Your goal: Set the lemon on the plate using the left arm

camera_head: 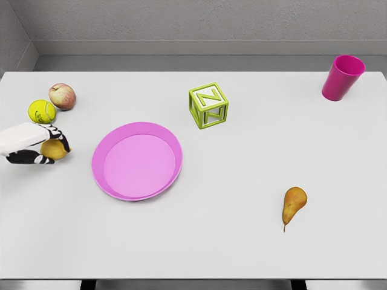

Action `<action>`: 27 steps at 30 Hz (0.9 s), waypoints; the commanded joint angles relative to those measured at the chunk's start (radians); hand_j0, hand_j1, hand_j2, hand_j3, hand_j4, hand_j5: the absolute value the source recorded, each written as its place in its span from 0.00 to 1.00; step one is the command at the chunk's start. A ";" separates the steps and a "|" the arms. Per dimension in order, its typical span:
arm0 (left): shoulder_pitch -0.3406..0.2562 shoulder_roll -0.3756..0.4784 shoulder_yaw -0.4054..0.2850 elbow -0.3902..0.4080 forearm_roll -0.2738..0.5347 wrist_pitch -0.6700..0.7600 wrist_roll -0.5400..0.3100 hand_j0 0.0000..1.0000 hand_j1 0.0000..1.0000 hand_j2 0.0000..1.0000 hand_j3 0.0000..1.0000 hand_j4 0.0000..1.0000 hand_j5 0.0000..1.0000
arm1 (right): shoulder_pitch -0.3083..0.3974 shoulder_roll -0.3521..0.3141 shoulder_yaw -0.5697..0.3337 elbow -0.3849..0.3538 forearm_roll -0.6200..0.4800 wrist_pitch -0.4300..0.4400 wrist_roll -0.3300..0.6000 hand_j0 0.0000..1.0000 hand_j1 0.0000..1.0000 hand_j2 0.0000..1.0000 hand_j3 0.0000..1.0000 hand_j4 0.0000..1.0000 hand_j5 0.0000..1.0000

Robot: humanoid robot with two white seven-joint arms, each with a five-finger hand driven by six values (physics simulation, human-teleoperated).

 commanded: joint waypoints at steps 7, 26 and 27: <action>-0.002 -0.006 0.002 -0.032 0.006 0.003 0.001 0.39 0.39 0.39 0.39 0.39 0.39 | 0.000 0.000 0.000 0.000 0.000 0.000 0.000 1.00 1.00 1.00 1.00 1.00 1.00; -0.005 -0.058 -0.015 -0.200 0.003 0.003 0.001 0.39 0.39 0.39 0.39 0.39 0.39 | 0.000 0.000 0.000 0.000 0.000 0.000 0.000 1.00 1.00 1.00 1.00 1.00 1.00; -0.005 -0.065 -0.015 -0.202 0.003 0.003 0.001 0.40 0.40 0.40 0.40 0.40 0.40 | 0.000 0.000 0.000 0.000 0.000 0.000 0.000 1.00 1.00 1.00 1.00 1.00 1.00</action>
